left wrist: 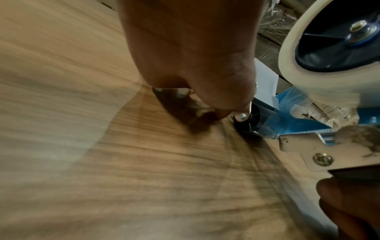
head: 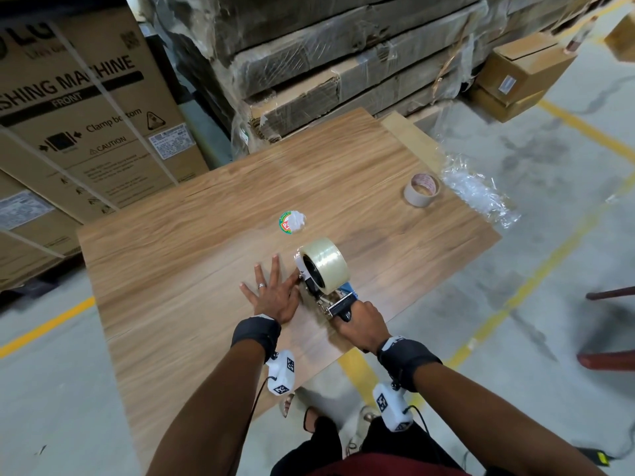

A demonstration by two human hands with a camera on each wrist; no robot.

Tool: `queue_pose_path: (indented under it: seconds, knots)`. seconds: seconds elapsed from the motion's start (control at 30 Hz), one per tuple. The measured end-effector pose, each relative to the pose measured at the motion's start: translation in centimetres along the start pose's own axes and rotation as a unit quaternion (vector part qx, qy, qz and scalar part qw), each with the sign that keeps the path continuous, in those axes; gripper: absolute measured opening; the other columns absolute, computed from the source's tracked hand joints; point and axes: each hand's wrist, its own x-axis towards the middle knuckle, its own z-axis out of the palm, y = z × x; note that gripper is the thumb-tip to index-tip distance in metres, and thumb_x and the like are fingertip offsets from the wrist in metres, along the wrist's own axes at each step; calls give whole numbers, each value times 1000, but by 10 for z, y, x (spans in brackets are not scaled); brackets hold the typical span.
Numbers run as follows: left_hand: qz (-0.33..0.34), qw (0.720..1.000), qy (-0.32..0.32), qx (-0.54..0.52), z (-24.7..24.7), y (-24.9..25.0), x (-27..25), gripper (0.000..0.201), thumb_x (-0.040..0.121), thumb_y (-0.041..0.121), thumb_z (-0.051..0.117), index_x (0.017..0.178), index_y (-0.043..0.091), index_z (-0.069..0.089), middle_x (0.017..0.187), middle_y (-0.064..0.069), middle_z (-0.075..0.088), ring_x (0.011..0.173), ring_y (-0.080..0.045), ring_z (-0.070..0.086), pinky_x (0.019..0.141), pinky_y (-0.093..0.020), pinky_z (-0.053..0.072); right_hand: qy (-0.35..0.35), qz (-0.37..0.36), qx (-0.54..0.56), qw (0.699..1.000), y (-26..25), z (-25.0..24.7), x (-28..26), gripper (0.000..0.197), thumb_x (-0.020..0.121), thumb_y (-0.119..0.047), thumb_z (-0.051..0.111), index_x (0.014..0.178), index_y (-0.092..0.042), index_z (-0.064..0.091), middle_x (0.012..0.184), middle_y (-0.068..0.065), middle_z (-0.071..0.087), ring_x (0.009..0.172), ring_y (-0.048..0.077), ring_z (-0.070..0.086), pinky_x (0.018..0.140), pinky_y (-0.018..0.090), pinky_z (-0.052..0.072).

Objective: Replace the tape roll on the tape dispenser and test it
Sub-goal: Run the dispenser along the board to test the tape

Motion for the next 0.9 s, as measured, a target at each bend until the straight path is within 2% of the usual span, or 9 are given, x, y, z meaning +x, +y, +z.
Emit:
queue_pose_path:
  seconds: [0.17, 0.27, 0.37, 0.47, 0.57, 0.67, 0.77, 0.83, 0.9]
  knots:
    - [-11, 1000, -18, -2, -10, 5, -3, 48, 105, 47, 27, 152, 52, 22, 166, 9, -25, 152, -38, -22, 111, -79, -4, 4, -7, -1, 1000, 0, 0, 0, 33, 81, -50, 63, 78, -18, 56, 89, 16, 71, 85, 38, 65, 67, 30, 42]
    - [-21, 999, -28, -1, -14, 7, -5, 47, 105, 47, 27, 152, 53, 22, 166, 10, -24, 153, -36, -21, 112, -78, -2, 5, -12, -8, 1000, 1, -1, -1, 31, 83, -47, 65, 78, -18, 56, 90, 16, 72, 85, 38, 66, 67, 31, 46]
    - [-26, 999, -31, -2, -16, 9, -5, 47, 105, 46, 27, 151, 52, 23, 166, 10, -23, 153, -35, -20, 112, -77, 1, 2, -16, -19, 1000, 6, -1, -5, 34, 82, -48, 65, 84, -15, 62, 93, 15, 72, 87, 37, 66, 72, 35, 52]
    - [-26, 999, -32, 4, -18, 10, -7, 46, 105, 47, 27, 151, 51, 24, 167, 8, -22, 153, -35, -19, 112, -77, 3, 3, -15, -23, 1000, 14, 1, -9, 39, 83, -49, 64, 92, -11, 67, 96, 15, 72, 90, 37, 65, 71, 33, 48]
    - [-28, 999, -36, 4, -18, 9, -5, 47, 105, 51, 24, 152, 55, 18, 167, 9, -22, 153, -35, -19, 112, -78, 4, -2, -15, -31, 999, 22, 1, -19, 38, 86, -48, 64, 94, -11, 67, 97, 15, 72, 92, 36, 65, 70, 31, 44]
    - [-27, 999, -32, 3, -15, 9, -3, 49, 105, 51, 23, 150, 61, 8, 167, 9, -22, 153, -36, -18, 111, -78, 5, -6, -12, -28, 1000, 34, 0, -31, 29, 86, -44, 62, 87, -16, 60, 94, 13, 72, 91, 36, 64, 69, 31, 41]
    - [-28, 999, -26, 9, -10, 11, -5, 50, 105, 51, 22, 150, 61, 3, 167, 7, -22, 153, -38, -17, 111, -78, 6, -13, -14, -18, 1000, 38, -2, -43, 22, 86, -39, 61, 83, -18, 55, 89, 12, 71, 89, 36, 64, 68, 30, 39]
    - [-20, 1000, -20, 5, -2, 17, -13, 49, 104, 53, 22, 151, 60, 8, 167, 5, -22, 152, -41, -17, 111, -79, 4, -18, -11, -2, 1000, 37, -5, -47, 23, 86, -38, 62, 82, -16, 57, 87, 11, 69, 89, 35, 65, 68, 31, 43]
    - [-14, 1000, -12, 7, 11, 22, -25, 47, 104, 55, 23, 151, 55, 21, 167, 3, -21, 151, -43, -19, 110, -80, 1, -29, -11, 29, 999, 33, -9, -49, 33, 83, -46, 62, 80, -13, 61, 85, 9, 73, 85, 34, 67, 70, 35, 53]
